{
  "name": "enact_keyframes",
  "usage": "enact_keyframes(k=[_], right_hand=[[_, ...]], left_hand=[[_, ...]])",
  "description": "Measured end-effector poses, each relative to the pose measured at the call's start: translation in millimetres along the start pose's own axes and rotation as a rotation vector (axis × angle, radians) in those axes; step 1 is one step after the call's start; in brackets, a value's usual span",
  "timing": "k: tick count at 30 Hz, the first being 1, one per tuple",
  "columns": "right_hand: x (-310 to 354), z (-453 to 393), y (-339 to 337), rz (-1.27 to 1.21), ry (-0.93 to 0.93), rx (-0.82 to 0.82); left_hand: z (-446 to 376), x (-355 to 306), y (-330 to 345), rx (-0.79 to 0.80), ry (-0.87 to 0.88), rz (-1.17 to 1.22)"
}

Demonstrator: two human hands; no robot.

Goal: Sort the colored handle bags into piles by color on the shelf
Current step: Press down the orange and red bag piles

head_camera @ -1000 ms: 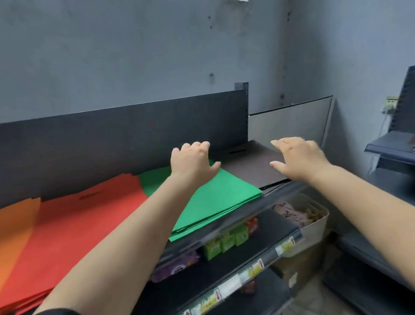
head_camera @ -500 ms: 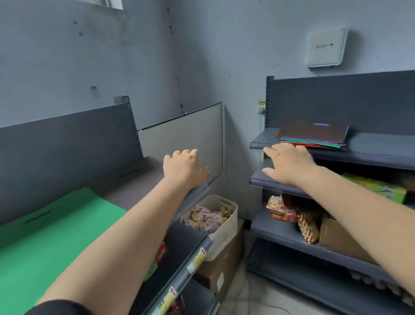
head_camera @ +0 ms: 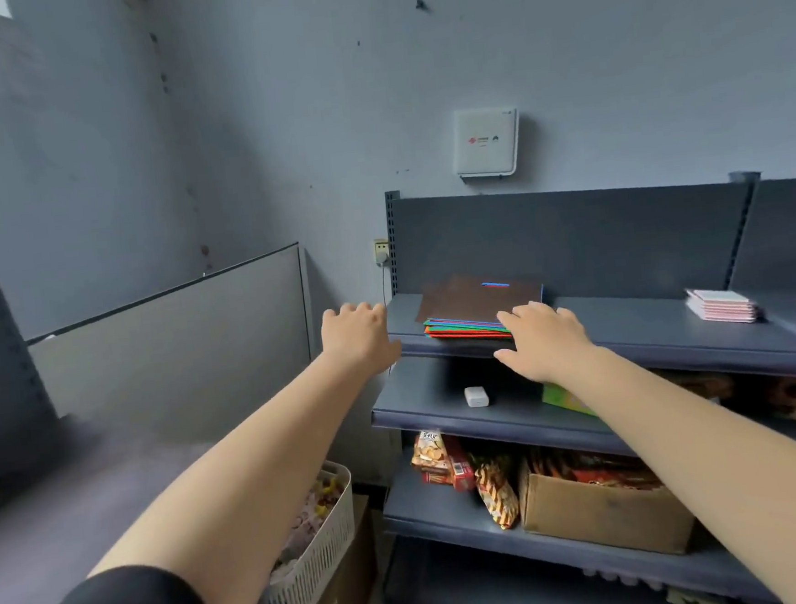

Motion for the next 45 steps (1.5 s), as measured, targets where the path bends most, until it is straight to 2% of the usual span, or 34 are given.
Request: enact_keyframes(k=[6, 13, 20, 29, 32, 35, 39, 42, 45], right_hand=[[-44, -68, 26, 0.025, 0.083, 0.042], [-86, -127, 66, 0.006, 0.132, 0.095], [-133, -177, 110, -0.096, 0.145, 0.096], [-201, -234, 198, -0.259, 0.166, 0.123], [-220, -245, 225, -0.315, 0.236, 0.149], [-236, -253, 249, -0.463, 0.393, 0.169], [-247, -260, 266, -0.698, 0.558, 0.085], [-254, -261, 265, -0.724, 0.613, 0.025], [-259, -262, 259, -0.688, 0.598, 0.035]], left_hand=[[-88, -39, 36, 0.001, 0.088, 0.022], [-150, -76, 86, 0.036, 0.197, -0.038], [-206, -117, 137, 0.099, 0.203, -0.030], [-264, -183, 218, 0.189, 0.150, 0.043], [-278, -194, 242, 0.250, 0.107, 0.082], [-286, -199, 258, 0.279, 0.078, 0.145], [-292, -205, 262, 0.261, 0.119, 0.168], [-294, -209, 262, 0.270, 0.138, 0.180], [-294, -213, 259, 0.288, 0.177, 0.208]])
Point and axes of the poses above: each hand's wrist, its own z-axis away from the middle knuckle, its own y-axis out of the palm, x = y × z, the point moved 5 cm from there along -z, towards the middle knuckle, and after that the axes turned 11 degrees about -y, right-handed, at the moved point
